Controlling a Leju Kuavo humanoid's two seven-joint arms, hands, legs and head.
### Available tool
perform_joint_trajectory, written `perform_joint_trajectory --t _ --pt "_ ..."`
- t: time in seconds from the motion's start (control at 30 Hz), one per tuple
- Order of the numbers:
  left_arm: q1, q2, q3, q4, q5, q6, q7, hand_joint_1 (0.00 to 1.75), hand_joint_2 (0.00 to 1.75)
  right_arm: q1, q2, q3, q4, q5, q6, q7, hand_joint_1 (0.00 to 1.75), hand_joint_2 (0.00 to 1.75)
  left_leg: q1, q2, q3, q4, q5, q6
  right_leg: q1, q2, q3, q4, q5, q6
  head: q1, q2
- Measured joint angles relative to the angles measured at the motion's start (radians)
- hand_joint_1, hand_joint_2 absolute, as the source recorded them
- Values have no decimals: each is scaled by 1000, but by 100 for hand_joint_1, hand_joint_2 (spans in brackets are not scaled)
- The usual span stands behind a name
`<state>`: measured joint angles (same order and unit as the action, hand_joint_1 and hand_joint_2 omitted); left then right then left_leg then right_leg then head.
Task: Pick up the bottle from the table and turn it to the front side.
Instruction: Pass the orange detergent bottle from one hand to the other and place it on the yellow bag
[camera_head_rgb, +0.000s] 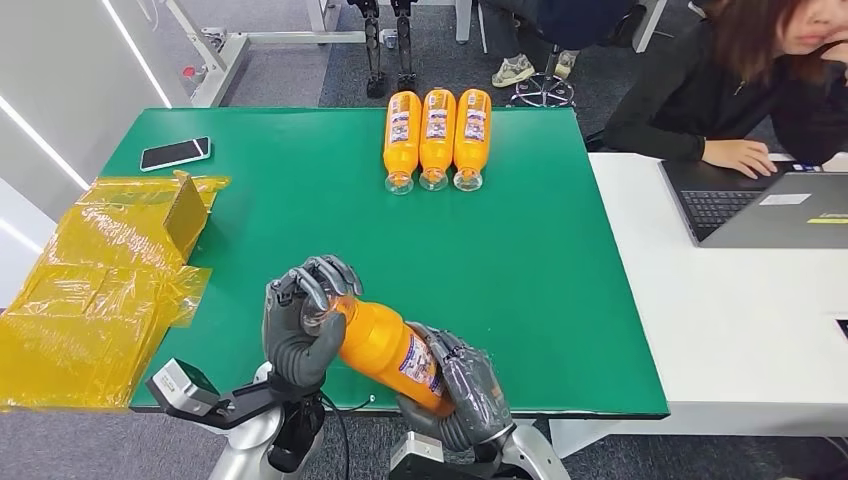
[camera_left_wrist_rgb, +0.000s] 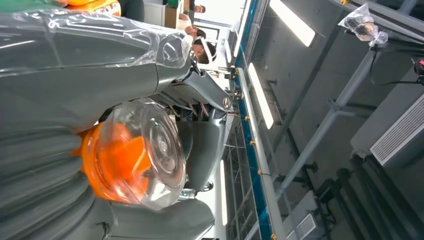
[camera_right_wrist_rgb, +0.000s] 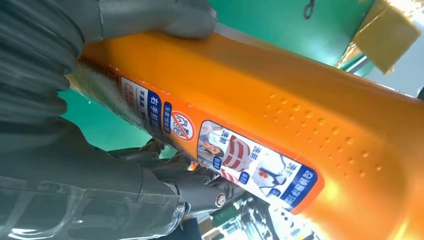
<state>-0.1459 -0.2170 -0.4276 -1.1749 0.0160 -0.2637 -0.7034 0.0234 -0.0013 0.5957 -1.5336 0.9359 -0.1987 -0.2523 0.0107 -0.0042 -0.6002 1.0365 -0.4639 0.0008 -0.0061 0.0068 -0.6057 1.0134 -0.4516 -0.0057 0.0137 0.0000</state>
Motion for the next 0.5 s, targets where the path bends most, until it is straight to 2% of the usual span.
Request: perform_joint_trajectory --t 0.23,0.43,0.5 --pt "-15 -14 0 0 3 -2 0 175 175 21 -8 -22 -61 38 -28 13 175 175 0 0 0 0 0 0 0 0 0 0 0 0 0 0" --pt "-16 -21 3 0 3 4 0 175 175 30 -32 -34 -87 33 -59 -15 175 175 0 0 -1 0 0 0 0 -1 0 0 0 0 0 0" --pt "-15 -21 6 0 4 7 0 175 175 30 -39 -35 -88 26 -68 -25 164 175 0 -1 -1 0 0 0 0 -1 0 0 0 0 0 0"
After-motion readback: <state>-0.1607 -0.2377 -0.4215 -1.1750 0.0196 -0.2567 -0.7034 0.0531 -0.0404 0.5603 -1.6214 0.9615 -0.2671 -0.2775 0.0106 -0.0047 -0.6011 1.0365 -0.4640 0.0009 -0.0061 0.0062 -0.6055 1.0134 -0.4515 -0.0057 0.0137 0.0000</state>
